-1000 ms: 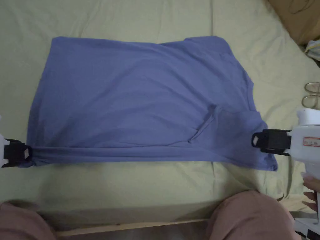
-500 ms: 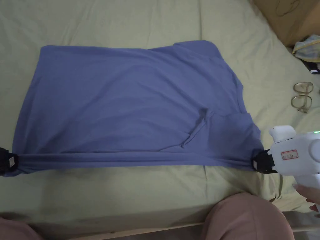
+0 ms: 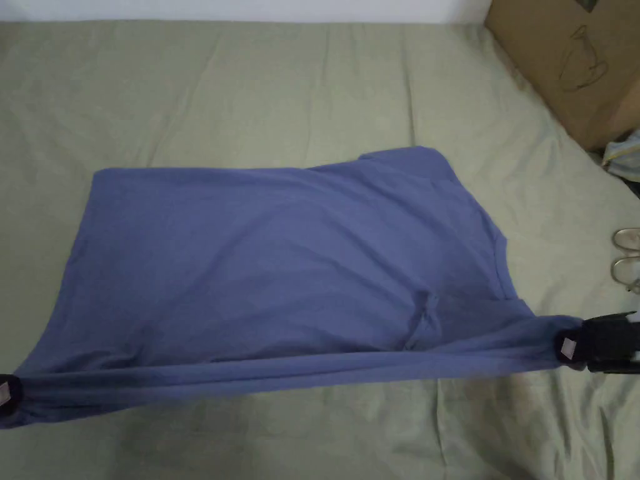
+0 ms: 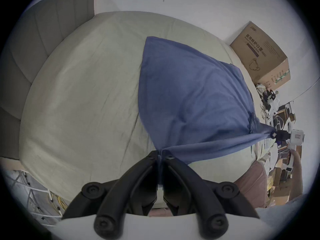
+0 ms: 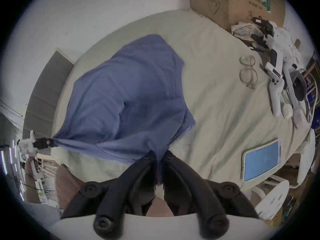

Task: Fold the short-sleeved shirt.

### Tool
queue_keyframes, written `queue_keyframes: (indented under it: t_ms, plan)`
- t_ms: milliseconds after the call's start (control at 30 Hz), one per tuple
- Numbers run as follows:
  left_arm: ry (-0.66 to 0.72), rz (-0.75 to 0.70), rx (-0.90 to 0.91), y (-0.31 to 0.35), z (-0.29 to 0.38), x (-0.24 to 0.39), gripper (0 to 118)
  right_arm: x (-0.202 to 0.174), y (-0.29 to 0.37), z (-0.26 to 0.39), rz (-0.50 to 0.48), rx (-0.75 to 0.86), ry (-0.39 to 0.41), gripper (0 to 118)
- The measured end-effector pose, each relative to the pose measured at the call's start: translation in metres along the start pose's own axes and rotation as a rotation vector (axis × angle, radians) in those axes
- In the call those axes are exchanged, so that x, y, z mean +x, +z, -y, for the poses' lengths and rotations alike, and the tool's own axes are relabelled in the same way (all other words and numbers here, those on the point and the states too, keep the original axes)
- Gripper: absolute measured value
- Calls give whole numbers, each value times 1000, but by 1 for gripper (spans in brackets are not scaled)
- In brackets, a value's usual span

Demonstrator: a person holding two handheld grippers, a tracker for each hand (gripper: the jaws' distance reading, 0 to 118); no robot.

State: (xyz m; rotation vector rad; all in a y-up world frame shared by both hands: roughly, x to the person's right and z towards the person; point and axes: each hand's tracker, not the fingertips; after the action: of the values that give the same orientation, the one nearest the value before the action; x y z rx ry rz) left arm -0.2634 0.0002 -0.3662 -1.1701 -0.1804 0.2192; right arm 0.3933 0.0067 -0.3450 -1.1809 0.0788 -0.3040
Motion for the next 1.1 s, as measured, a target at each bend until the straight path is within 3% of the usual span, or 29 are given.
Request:
queue_keyframes:
  t_ms: [100,300,533,567,600,667,700,833,967,1000,1033,1067,1100]
  plan:
    - [4,24,-35,-15,-30,-4,4,-4,-9,-39,-15,-4,5,8]
    - [10,4,-93,-67,-98,-9,4,0,-61,-118,-19,-62,-84,8]
    - [41,-17,-78,-108,-132,-6,8,-1,-119,-151,73,-58,-147,10]
    - [52,-23,-49,-108,-132,-7,18,-2,-120,-150,99,-19,-162,19]
    - [55,-35,-21,-106,-130,-8,42,-3,-118,-147,135,36,-164,41]
    - [51,-33,20,-102,-123,-8,103,-5,-113,-139,171,104,-160,85]
    - [44,-30,42,-98,-117,-7,118,-6,-107,-133,173,137,-159,98]
    - [-6,3,180,-58,-92,-2,112,-17,-81,-105,146,207,-109,98]
    - [-113,-78,199,-32,-55,15,110,-39,-56,-65,72,245,-10,97]
    - [-133,-85,208,-30,-46,13,94,-44,-50,-54,57,270,7,85]
    - [-151,-86,223,-24,-37,15,68,-51,-45,-44,53,302,22,62]
    - [-149,-86,226,-19,-29,17,27,-56,-41,-36,48,317,31,27]
    - [-147,-84,220,-15,-22,18,0,-60,-39,-29,42,322,30,1]
